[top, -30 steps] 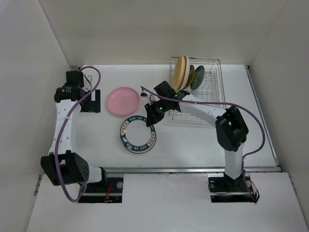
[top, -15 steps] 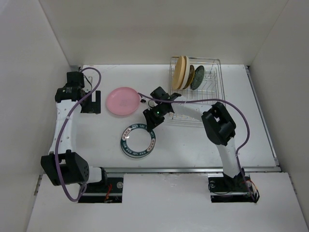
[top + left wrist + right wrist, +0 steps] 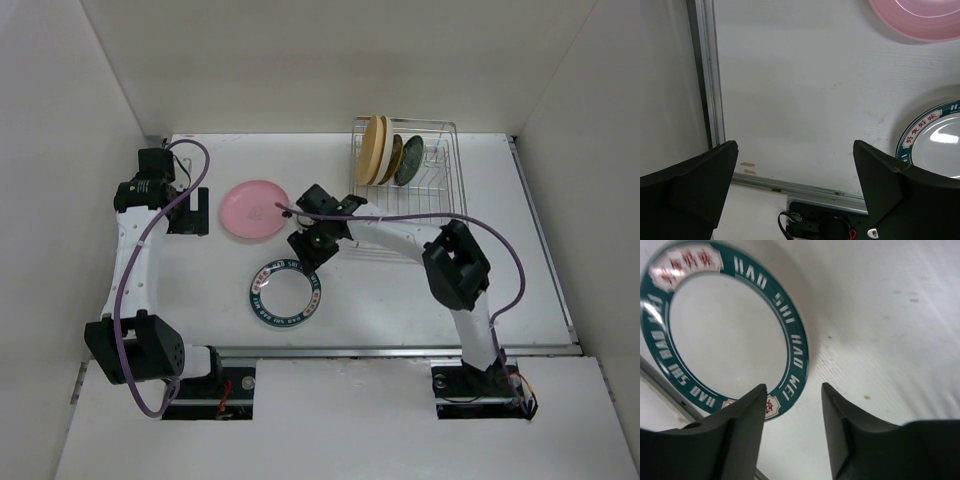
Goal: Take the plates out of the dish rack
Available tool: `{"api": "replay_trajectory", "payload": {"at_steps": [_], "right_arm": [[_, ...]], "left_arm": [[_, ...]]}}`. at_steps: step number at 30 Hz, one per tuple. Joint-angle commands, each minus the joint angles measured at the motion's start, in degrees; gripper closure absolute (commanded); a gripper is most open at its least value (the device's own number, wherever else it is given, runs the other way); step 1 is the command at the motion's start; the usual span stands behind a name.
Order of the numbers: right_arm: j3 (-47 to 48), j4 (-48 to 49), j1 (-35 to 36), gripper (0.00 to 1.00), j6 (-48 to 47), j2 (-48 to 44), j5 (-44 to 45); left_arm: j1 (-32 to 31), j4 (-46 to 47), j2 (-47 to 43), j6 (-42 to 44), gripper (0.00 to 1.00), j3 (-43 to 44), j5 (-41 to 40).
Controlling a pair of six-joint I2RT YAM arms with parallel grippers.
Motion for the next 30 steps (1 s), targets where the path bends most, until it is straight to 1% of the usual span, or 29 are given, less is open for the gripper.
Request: {"api": "replay_trajectory", "payload": {"at_steps": [1, 2, 3, 4, 5, 6, 8, 9, 10, 11, 12, 13, 17, 19, 22, 25, 28, 30], "right_arm": [[7.21, -0.01, -1.38, 0.46, 2.65, -10.41, 8.41], [8.35, -0.01, -2.17, 0.44, 4.91, -11.82, 11.13], [10.19, -0.01, -4.44, 0.44, 6.06, -13.31, 16.29], [11.0, -0.53, -5.94, 0.44, 7.29, -16.2, 18.43], [11.53, -0.54, -7.52, 0.4, 9.48, -17.62, 20.54], [11.53, 0.07, -10.76, 0.38, 10.37, -19.02, 25.08], [11.53, 1.13, -14.11, 0.35, 11.69, -22.18, 30.12], [12.05, 1.74, -15.96, 0.35, 12.4, -22.72, 32.05], [12.06, 1.75, -19.54, 0.35, 12.4, -22.73, 34.68], [12.84, 1.75, -21.41, 0.35, 12.92, -22.73, 35.41], [13.81, 2.53, -23.34, 0.35, 12.93, -22.73, 35.41], [14.6, 2.54, -26.92, 0.35, 13.45, -21.51, 35.41], [19.61, 3.06, -33.88, 0.35, 14.6, -15.18, 34.89], [22.86, 3.07, -35.83, 0.36, 15.21, -10.7, 32.96], [26.82, 3.59, -38.03, 0.37, 15.21, -5.18, 27.09], [27.97, 3.59, -38.56, 0.4, 15.74, -1.04, 24.52], [27.97, 4.21, -38.56, 0.41, 16.36, 1.35, 25.47], [27.97, 4.21, -38.56, 0.47, 18.1, 3.28, 26.97]], "left_arm": [[0.13, 0.45, -1.6, -0.09, 0.0, -0.08, -0.35], [0.13, 0.45, -1.6, -0.09, 0.0, -0.08, -0.35], [0.13, 0.45, -1.6, -0.09, 0.0, -0.08, -0.35], [0.13, 0.45, -1.6, -0.09, 0.0, -0.08, -0.35], [0.13, 0.45, -1.6, -0.09, 0.0, -0.08, -0.35], [0.13, 0.45, -1.6, -0.09, 0.0, -0.6, -0.35], [0.13, 1.06, -1.6, -0.09, 0.0, -0.6, -0.35], [0.13, 1.06, -1.6, -0.09, 0.0, -1.13, -0.35], [0.13, 1.59, -0.91, -0.09, 0.0, -1.13, -0.35], [0.13, 1.59, -0.9, -0.09, 0.0, -1.13, -0.87], [0.13, 1.59, -0.9, -0.09, 0.0, -1.13, -0.87], [0.13, 1.59, -0.2, -0.09, 0.0, -1.13, -0.87], [0.13, 1.59, 0.86, -0.09, 0.0, -0.52, -0.87], [0.13, 1.59, 1.47, -0.09, 0.0, -0.52, -0.87], [0.13, 1.59, 3.05, -0.09, 0.0, 0.71, -0.87], [0.13, 1.59, 3.58, -0.09, 0.0, 1.24, -1.48], [0.13, 1.59, 4.63, -0.09, 0.0, 1.24, -1.49], [0.13, 1.07, 4.64, -0.09, 0.0, 1.77, -1.49]]}}
